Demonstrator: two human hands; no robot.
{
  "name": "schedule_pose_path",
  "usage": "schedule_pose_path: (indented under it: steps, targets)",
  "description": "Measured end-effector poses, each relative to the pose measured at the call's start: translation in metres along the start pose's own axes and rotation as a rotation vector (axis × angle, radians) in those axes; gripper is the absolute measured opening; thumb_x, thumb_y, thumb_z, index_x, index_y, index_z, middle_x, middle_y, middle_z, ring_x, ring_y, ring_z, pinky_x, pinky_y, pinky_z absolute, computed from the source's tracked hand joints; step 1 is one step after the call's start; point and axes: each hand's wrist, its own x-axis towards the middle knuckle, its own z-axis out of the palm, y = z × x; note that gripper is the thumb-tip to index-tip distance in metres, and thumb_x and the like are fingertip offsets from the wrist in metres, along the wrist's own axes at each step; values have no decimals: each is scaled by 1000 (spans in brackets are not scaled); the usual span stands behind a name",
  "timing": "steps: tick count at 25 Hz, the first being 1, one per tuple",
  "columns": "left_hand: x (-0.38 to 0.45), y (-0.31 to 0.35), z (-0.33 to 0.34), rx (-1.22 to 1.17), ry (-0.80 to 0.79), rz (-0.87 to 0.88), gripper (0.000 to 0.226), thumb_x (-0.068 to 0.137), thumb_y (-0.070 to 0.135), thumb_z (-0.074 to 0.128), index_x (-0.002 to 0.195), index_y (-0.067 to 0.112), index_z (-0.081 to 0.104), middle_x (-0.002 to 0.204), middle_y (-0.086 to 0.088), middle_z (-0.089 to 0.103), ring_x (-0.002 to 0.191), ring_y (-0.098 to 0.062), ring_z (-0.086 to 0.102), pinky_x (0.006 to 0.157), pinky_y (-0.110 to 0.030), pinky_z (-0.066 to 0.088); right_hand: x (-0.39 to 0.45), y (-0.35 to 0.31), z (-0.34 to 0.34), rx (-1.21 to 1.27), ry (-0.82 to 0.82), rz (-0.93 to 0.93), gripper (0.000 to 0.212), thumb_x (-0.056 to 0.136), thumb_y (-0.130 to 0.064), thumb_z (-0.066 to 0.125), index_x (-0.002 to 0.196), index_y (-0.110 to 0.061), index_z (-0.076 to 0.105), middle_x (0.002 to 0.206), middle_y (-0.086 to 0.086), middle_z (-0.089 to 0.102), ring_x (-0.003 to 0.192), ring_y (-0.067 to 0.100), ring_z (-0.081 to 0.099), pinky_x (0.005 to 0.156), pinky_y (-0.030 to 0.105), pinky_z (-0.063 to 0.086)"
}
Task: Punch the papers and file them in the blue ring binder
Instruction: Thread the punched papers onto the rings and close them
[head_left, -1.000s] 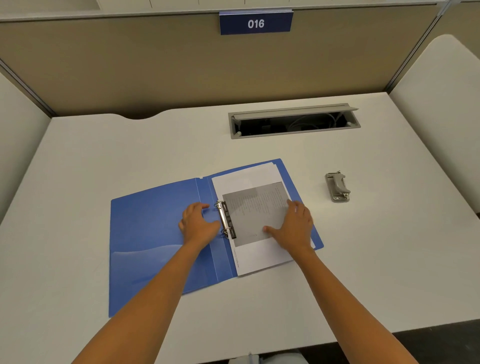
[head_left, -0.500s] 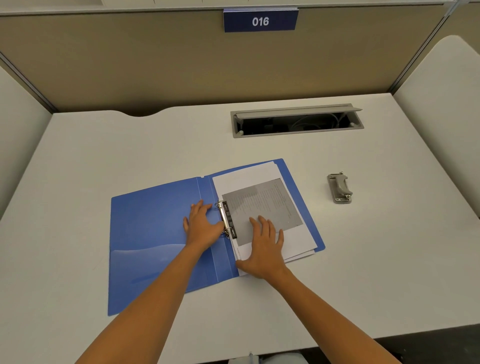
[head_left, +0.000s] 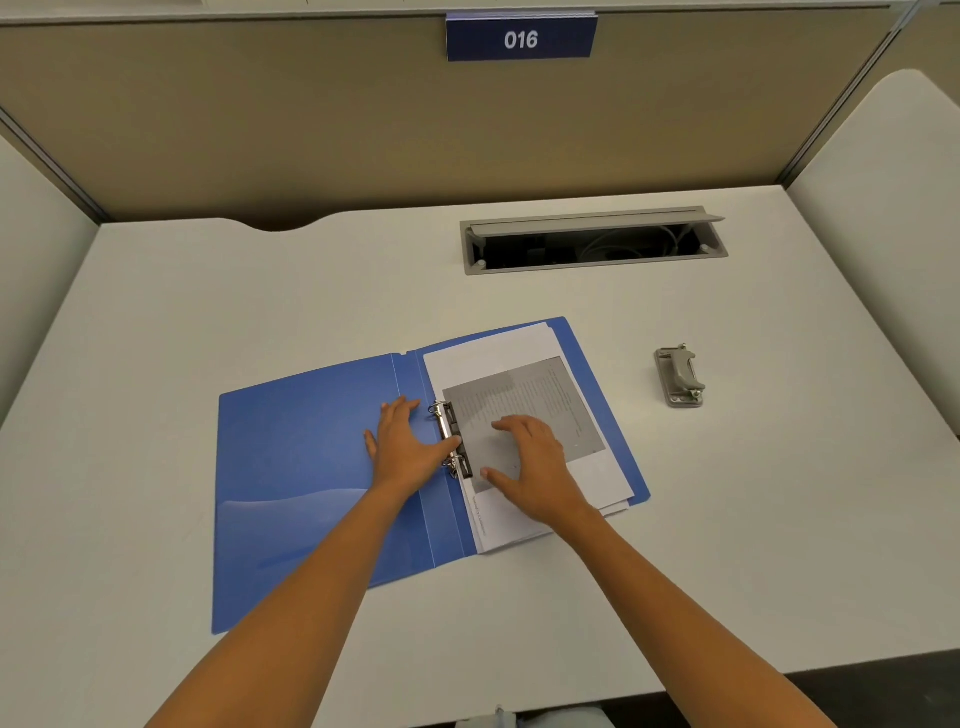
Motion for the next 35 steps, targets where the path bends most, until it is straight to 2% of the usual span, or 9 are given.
schedule_pose_path:
  steps: [4,7,10,17,20,22,25,29,35]
  targets:
    - [3,-2,-2,42,16,-11,89,73,48,77,146,19,35,160,0,20,150,-18,5,118,-50,-7,29,-10,-11,56,-139,-144,49,84,-28,70,128,-23,51,134,-4,49,123,15,46,107,31,39]
    - [7,-3,-3,32,-50,-21,96,72,52,76,149,20,29,161,1,14,150,-18,0,116,-52,-10,46,-15,-10,29,-238,-205,61,77,-30,76,131,-22,49,137,-2,46,125,16,44,106,32,37]
    - [13,-10,-9,-12,-132,3,96,74,50,75,150,21,26,162,4,11,150,-17,-2,117,-51,-10,49,-15,-4,-4,-258,-206,76,71,-35,80,136,-22,43,144,-1,41,129,18,41,108,34,35]
    - [23,-15,-23,-26,-215,77,89,76,41,76,149,22,30,161,6,11,149,-14,-2,118,-48,-10,42,-16,4,96,-295,-171,81,70,-41,80,137,-25,38,137,-4,46,119,13,46,104,36,43]
    - [26,-16,-25,-5,-247,93,91,74,42,78,149,24,29,162,7,9,149,-14,-3,117,-47,-11,48,-8,-2,29,-191,-188,91,66,-57,76,141,-28,33,146,-6,37,131,13,36,113,40,33]
    - [26,-17,-25,-7,-258,94,92,74,42,78,150,25,29,162,8,9,149,-14,-4,117,-47,-11,48,4,-3,-16,-115,-153,103,64,-67,71,146,-26,25,156,-6,22,142,13,22,117,37,17]
    - [26,-17,-26,-15,-264,94,93,73,41,79,150,25,28,162,8,8,149,-13,-5,117,-47,-12,35,16,6,-89,-101,-120,114,66,-77,58,152,-21,10,161,-5,3,147,11,1,119,35,0]
    - [26,-16,-27,-24,-278,90,95,72,41,80,150,26,28,161,9,8,149,-12,-6,117,-48,-12,24,22,23,-158,-96,-103,115,66,-84,45,152,-21,1,161,-5,-6,147,13,-10,119,36,-6]
    - [25,-15,-25,-6,-269,97,97,71,40,80,150,25,27,162,8,7,149,-13,-6,117,-49,-13,34,24,15,-137,-129,-138,113,68,-76,58,152,-22,5,161,-6,-3,148,14,-7,118,35,-7]
